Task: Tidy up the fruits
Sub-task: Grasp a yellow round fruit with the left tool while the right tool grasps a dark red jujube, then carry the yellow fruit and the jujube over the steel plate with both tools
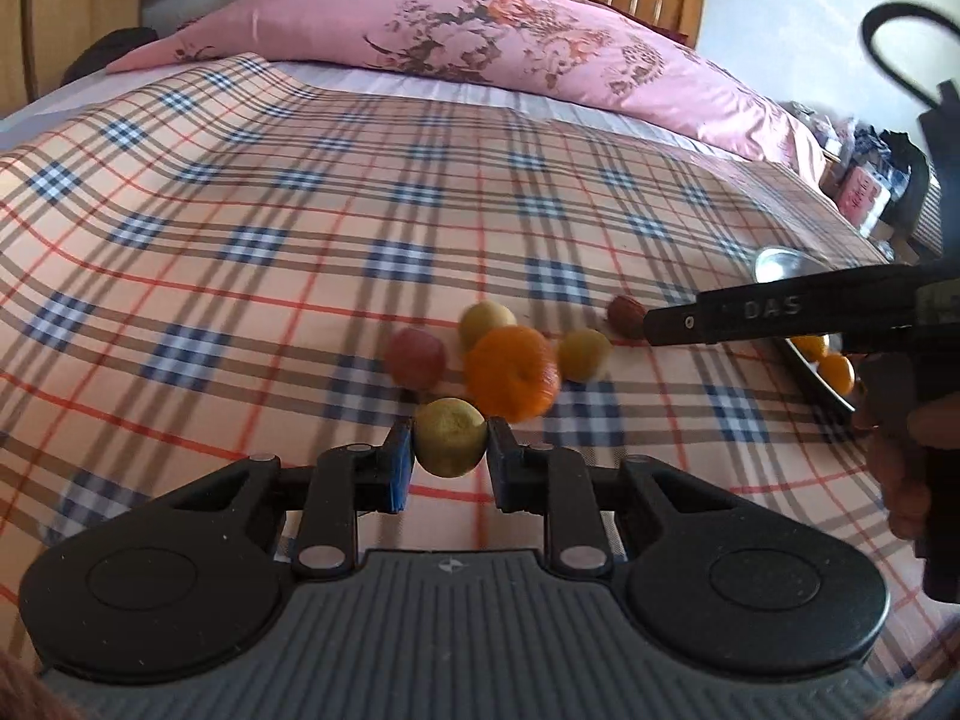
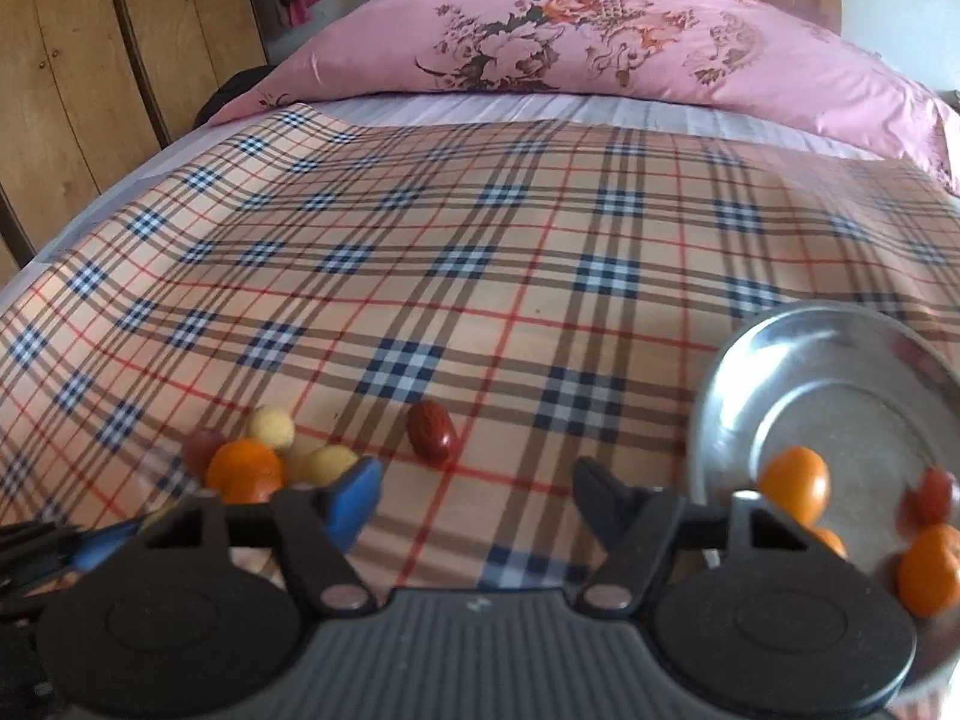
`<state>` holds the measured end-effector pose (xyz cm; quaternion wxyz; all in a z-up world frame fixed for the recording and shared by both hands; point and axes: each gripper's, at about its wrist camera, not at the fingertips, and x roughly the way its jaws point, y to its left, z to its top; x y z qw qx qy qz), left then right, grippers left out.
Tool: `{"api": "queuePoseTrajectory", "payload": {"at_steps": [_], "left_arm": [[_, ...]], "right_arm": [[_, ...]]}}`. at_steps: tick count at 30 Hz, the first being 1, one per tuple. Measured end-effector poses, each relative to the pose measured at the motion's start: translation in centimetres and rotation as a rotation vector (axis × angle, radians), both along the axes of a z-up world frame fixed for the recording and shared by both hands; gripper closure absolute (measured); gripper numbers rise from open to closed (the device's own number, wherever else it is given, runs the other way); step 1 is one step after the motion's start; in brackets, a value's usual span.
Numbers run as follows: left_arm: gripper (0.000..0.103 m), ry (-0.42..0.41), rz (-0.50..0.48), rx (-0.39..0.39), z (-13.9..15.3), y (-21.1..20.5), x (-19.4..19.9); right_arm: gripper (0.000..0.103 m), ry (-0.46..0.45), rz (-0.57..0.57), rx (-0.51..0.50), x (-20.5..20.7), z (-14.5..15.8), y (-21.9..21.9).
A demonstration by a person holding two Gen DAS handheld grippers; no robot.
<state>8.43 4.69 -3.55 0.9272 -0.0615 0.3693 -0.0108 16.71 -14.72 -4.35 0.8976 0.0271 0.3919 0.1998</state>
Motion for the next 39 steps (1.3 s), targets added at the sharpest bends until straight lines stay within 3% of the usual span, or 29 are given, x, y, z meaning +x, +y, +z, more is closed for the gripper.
{"api": "queuePoseTrajectory", "payload": {"at_steps": [9, 11, 27, 39], "left_arm": [[0.077, 0.0, 0.026, -0.01, 0.0, 0.8, 0.8], [0.077, -0.001, 0.032, -0.009, 0.1, 1.0, 0.7], [0.077, -0.05, 0.007, 0.0, 2.4, -1.0, -0.9], [0.077, -0.084, -0.06, 0.009, 4.5, -4.8, -2.6]], "right_arm": [[0.063, -0.021, 0.046, -0.027, 1.6, -1.2, 2.1], [0.085, -0.023, 0.04, -0.048, 1.5, -1.1, 2.1], [0.085, -0.082, -0.013, 0.023, -4.9, 3.7, -1.8], [0.085, -0.118, -0.094, 0.03, -9.6, 5.2, -5.2]]}}
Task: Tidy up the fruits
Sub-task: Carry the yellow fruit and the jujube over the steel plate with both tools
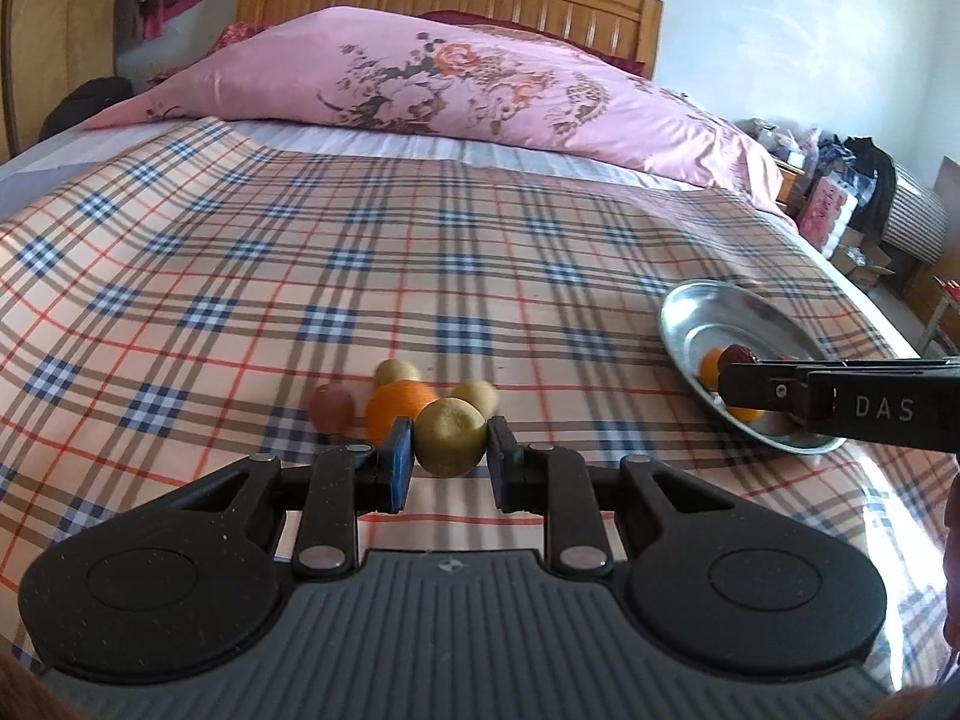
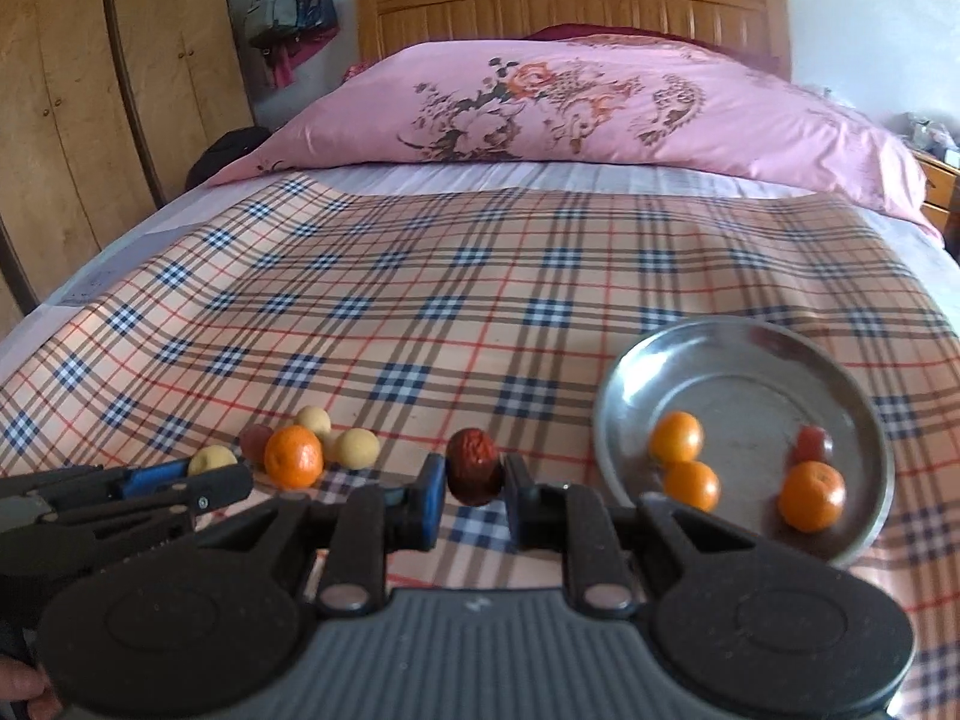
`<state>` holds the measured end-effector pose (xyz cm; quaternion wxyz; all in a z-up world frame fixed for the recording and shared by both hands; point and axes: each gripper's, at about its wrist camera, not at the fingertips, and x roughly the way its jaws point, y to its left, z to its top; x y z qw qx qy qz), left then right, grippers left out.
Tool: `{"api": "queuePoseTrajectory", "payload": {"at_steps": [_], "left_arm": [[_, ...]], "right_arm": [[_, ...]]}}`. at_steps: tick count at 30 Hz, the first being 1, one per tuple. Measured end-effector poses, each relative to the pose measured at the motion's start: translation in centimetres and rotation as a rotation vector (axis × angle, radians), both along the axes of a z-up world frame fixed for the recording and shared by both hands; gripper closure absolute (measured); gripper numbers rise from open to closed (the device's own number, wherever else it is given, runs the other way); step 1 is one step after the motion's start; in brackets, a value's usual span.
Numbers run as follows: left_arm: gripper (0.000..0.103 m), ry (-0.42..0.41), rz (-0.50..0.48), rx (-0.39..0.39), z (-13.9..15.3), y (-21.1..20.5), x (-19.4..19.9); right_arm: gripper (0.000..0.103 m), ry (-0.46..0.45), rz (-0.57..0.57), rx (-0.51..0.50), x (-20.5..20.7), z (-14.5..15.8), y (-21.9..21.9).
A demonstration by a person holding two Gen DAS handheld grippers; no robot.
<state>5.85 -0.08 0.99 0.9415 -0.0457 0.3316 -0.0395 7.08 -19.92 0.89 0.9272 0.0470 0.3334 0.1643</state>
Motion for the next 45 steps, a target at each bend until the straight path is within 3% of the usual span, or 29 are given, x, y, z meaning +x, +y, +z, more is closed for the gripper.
{"api": "queuePoseTrajectory", "payload": {"at_steps": [22, 45], "left_arm": [[0.077, -0.018, -0.086, 0.023, 1.4, -5.2, -0.8], [0.077, -0.015, -0.144, 0.028, 1.3, -8.5, 0.2]], "right_arm": [[0.085, -0.037, -0.116, -0.029, -3.6, 1.2, -4.7], [0.085, -0.028, -0.165, -0.022, -3.7, 1.2, -7.6]]}}
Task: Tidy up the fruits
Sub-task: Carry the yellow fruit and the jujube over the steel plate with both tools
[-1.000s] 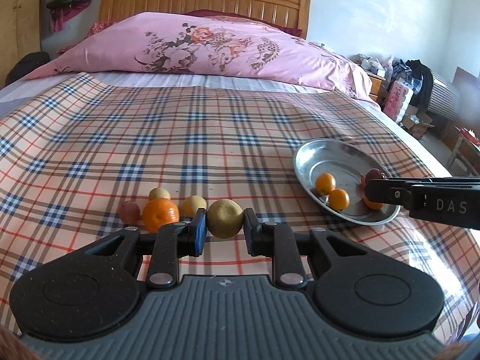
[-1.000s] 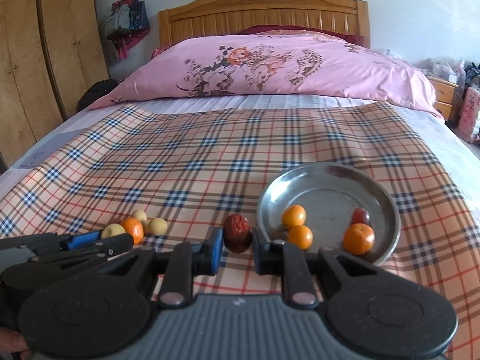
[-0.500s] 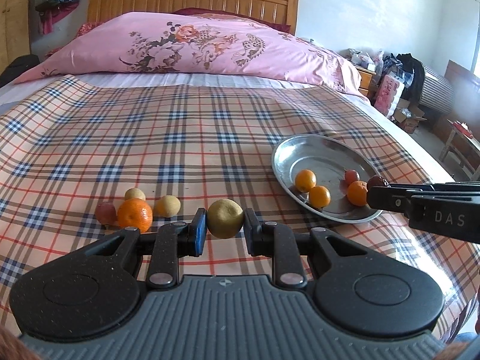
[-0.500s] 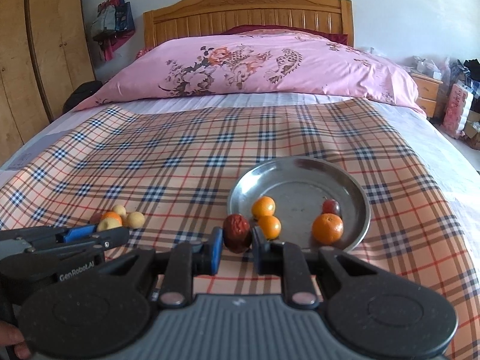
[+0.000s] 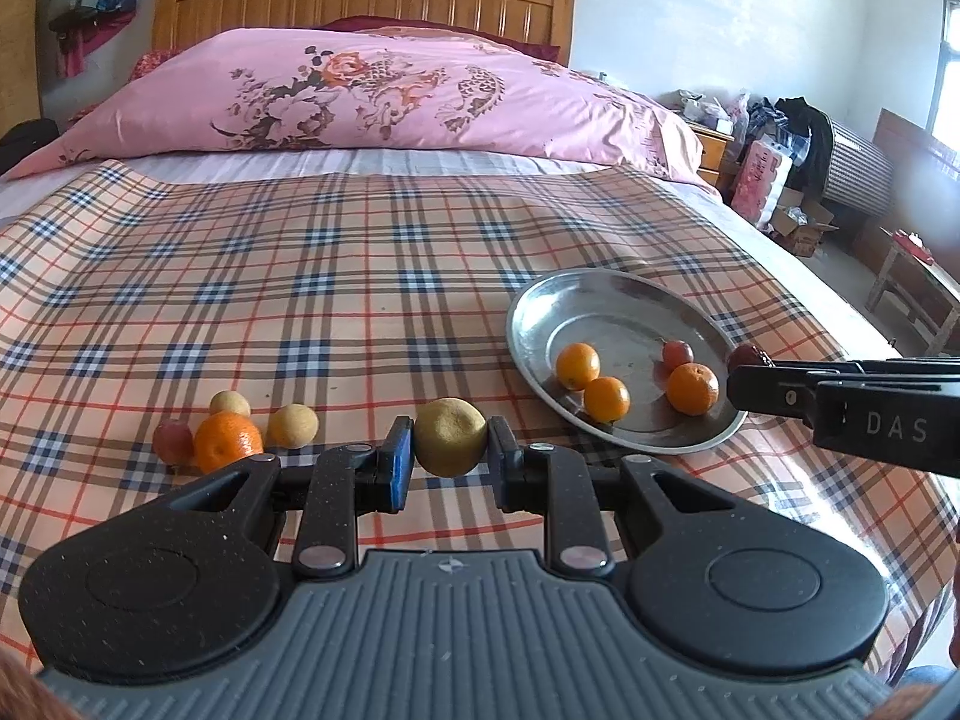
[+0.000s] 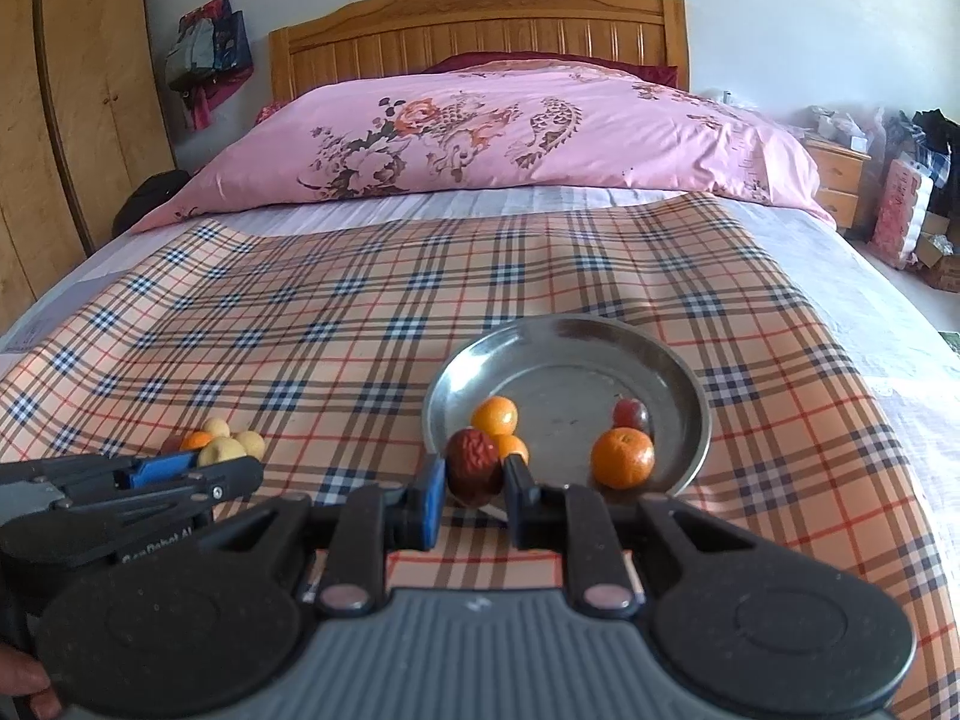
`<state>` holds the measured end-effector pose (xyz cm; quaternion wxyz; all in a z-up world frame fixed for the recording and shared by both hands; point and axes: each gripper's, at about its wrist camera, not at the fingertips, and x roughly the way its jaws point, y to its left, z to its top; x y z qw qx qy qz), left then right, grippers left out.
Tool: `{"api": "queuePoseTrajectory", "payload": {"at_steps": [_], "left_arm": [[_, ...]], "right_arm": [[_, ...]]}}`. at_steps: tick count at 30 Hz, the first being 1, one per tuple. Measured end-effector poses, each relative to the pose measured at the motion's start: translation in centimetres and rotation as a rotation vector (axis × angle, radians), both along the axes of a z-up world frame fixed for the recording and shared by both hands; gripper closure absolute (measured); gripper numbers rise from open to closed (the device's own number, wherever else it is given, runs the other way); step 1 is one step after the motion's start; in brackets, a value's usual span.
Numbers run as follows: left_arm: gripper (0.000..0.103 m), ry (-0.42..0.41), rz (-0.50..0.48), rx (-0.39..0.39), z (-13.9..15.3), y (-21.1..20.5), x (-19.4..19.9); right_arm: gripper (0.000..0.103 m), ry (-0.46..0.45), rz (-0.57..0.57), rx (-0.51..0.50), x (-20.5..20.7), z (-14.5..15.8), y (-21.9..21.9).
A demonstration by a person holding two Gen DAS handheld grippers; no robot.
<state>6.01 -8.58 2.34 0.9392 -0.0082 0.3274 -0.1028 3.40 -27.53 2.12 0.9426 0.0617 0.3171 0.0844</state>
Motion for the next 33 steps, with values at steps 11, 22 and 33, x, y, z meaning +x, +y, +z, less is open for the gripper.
{"api": "queuePoseTrajectory", "payload": {"at_steps": [11, 22, 33], "left_arm": [[0.077, -0.005, -0.026, -0.001, 0.1, -1.4, 0.7], [0.077, -0.01, -0.053, 0.01, 0.5, -2.9, 2.0], [0.077, -0.009, -0.09, 0.02, 0.6, -5.1, 3.3]], "right_arm": [[0.085, 0.0, -0.009, 0.01, 0.4, 0.3, -1.2], [0.085, -0.005, -0.014, 0.02, 1.7, 1.3, -2.8], [0.085, 0.006, -0.036, 0.029, 2.6, 1.3, -4.6]]}}
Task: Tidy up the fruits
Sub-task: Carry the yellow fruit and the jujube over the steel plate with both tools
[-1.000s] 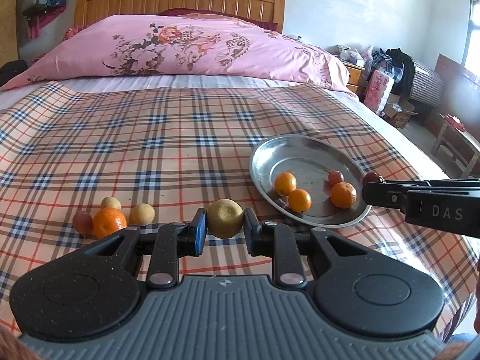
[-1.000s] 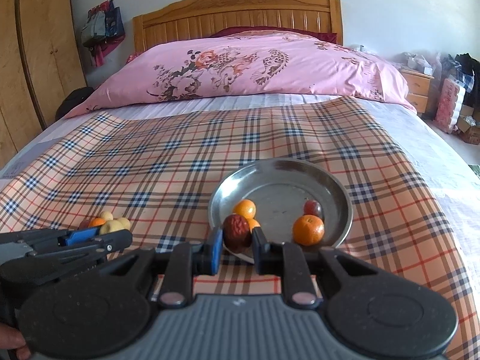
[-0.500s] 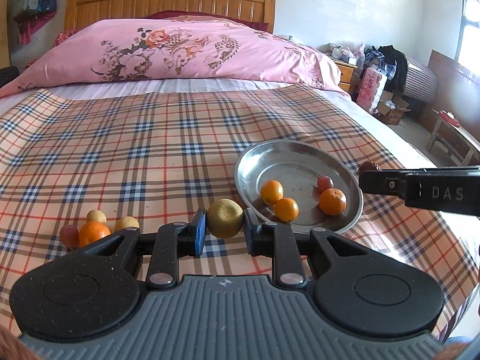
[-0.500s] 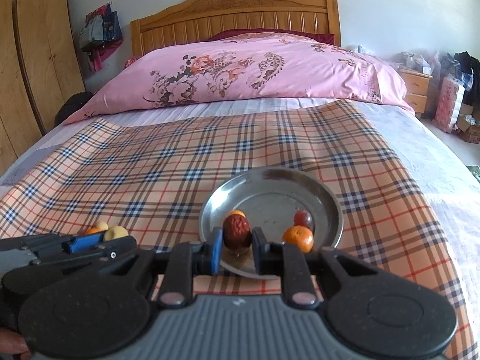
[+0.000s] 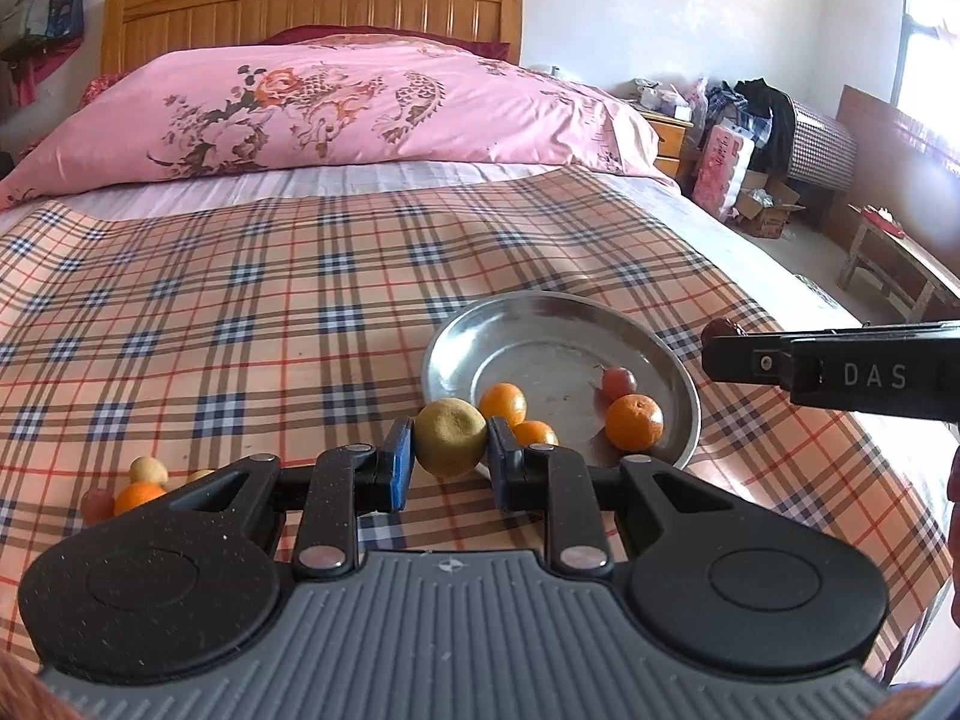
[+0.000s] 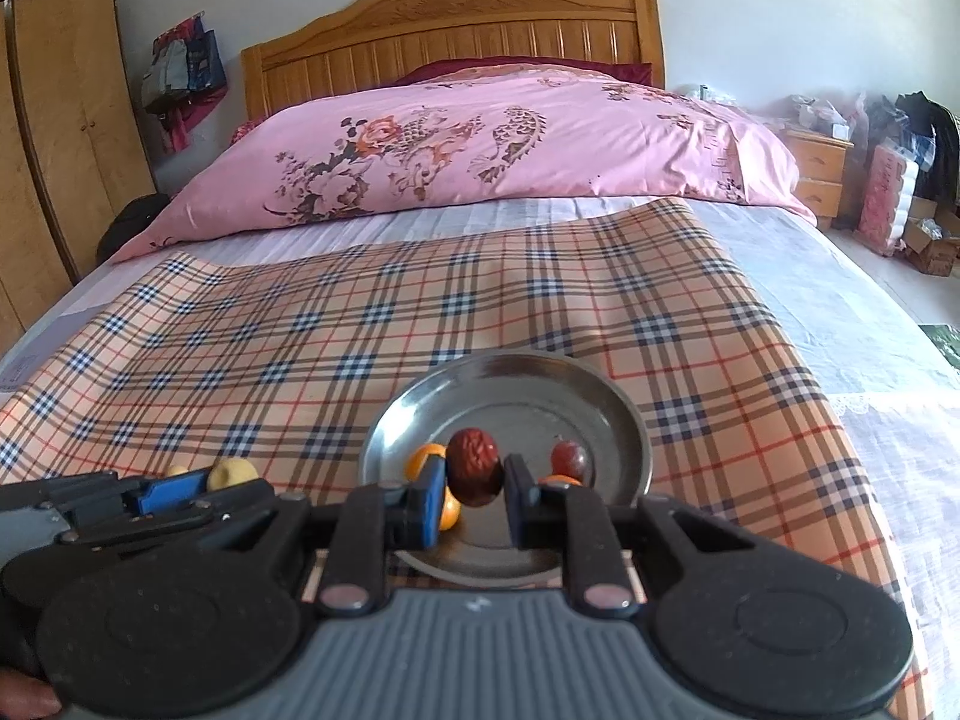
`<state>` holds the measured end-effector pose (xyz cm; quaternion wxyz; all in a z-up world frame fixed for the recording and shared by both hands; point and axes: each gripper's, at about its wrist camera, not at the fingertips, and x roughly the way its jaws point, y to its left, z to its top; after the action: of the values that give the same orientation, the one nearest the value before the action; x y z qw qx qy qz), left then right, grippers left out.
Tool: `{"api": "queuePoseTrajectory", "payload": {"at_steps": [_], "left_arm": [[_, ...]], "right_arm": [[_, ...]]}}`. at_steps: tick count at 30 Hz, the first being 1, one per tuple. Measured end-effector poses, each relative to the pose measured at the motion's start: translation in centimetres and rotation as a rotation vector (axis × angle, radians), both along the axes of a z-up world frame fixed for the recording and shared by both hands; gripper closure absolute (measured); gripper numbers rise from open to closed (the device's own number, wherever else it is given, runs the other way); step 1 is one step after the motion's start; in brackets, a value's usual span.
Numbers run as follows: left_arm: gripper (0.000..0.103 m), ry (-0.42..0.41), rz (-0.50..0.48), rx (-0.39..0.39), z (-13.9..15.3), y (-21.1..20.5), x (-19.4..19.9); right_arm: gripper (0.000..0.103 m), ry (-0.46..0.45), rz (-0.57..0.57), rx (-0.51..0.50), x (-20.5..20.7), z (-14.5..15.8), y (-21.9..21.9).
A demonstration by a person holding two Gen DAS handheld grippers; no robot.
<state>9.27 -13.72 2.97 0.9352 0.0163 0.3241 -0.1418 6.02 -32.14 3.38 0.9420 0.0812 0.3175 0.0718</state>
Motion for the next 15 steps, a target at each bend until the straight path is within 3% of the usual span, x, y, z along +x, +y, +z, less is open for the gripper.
{"api": "queuePoseTrajectory", "payload": {"at_steps": [15], "left_arm": [[0.077, 0.032, -0.027, 0.003, -0.6, -2.8, 1.9]], "right_arm": [[0.085, 0.028, -0.02, 0.016, 1.8, -0.9, -2.4]]}}
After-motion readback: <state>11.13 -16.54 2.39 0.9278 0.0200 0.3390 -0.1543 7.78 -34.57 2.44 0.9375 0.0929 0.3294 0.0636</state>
